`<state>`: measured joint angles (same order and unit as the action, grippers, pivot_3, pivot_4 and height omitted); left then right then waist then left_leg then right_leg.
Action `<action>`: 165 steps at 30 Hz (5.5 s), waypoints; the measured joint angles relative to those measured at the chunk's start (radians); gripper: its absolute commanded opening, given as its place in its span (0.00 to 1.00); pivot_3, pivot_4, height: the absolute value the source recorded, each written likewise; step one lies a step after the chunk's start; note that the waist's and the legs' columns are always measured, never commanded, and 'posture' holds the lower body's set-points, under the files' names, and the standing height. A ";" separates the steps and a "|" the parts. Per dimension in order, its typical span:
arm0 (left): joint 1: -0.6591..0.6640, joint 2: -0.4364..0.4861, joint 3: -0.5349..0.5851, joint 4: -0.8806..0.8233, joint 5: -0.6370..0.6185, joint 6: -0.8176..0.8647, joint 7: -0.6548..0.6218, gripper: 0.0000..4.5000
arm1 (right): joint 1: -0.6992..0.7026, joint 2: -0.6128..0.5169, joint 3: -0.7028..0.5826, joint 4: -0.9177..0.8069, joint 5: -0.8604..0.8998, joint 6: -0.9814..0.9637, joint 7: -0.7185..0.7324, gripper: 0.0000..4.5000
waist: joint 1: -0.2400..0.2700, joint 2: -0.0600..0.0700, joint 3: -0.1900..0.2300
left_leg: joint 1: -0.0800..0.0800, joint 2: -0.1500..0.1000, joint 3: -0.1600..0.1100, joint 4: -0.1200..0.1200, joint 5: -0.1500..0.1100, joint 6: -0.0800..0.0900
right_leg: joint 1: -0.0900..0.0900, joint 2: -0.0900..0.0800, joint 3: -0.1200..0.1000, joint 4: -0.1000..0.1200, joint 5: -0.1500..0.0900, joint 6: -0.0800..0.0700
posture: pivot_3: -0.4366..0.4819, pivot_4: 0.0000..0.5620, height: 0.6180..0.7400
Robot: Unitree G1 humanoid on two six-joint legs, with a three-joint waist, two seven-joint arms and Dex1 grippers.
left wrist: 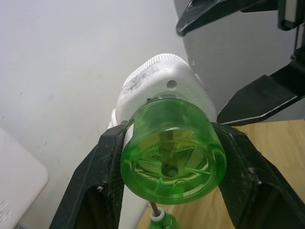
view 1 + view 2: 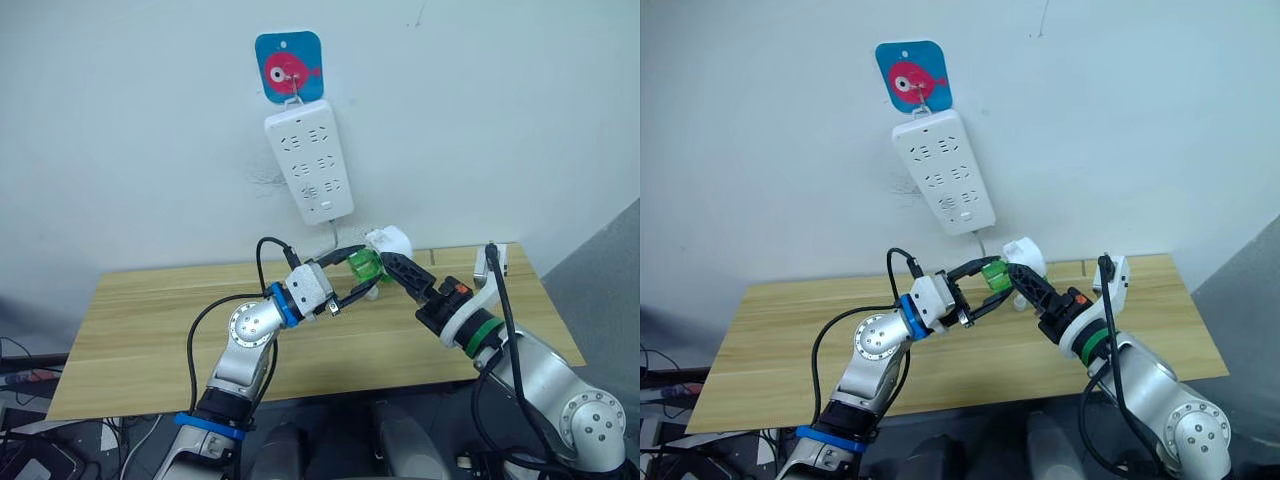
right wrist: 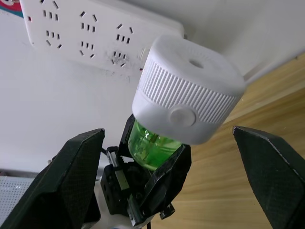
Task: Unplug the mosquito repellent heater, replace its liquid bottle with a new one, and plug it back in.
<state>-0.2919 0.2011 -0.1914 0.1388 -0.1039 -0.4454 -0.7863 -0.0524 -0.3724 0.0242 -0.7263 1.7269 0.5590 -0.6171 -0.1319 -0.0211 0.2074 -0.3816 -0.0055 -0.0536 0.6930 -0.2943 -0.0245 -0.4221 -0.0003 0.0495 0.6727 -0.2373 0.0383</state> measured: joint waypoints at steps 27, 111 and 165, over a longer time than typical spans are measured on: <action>0.002 0.032 -0.019 -0.012 -0.006 -0.062 0.011 0.73 | -0.087 0.138 0.037 0.094 -0.031 -0.067 -0.050 0.68 | -0.007 0.002 -0.002 | 0.000 0.000 -0.001 -0.001 0.000 0.000 | -0.001 0.000 0.000 0.000 0.001 -0.001 | 0.25 0.26 1.00; -0.450 0.206 0.267 0.334 -0.304 0.741 -0.245 0.29 | -0.629 -0.030 0.187 0.165 -1.068 0.538 0.534 0.67 | 0.006 0.001 -0.003 | -0.003 -0.002 -0.010 0.000 -0.001 0.001 | -0.004 -0.007 -0.007 0.001 0.002 -0.004 | 0.26 0.26 1.00; -0.407 0.235 0.317 0.300 -0.278 0.770 -0.222 0.29 | -0.729 0.200 0.236 0.495 -1.491 0.381 0.838 0.67 | -0.035 0.002 -0.007 | 0.002 -0.002 -0.011 0.000 0.000 0.000 | -0.003 -0.008 -0.007 0.008 0.003 -0.005 | 0.27 0.25 1.00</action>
<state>-0.6987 0.4365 0.1254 0.4387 -0.3814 0.3244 -1.0081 -0.7819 -0.1725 0.2601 -0.2318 0.2360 0.9405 0.2211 -0.1667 -0.0192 0.2003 -0.3799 -0.0071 -0.0646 0.6930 -0.2944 -0.0243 -0.4254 -0.0086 0.0427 0.6803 -0.2340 0.0330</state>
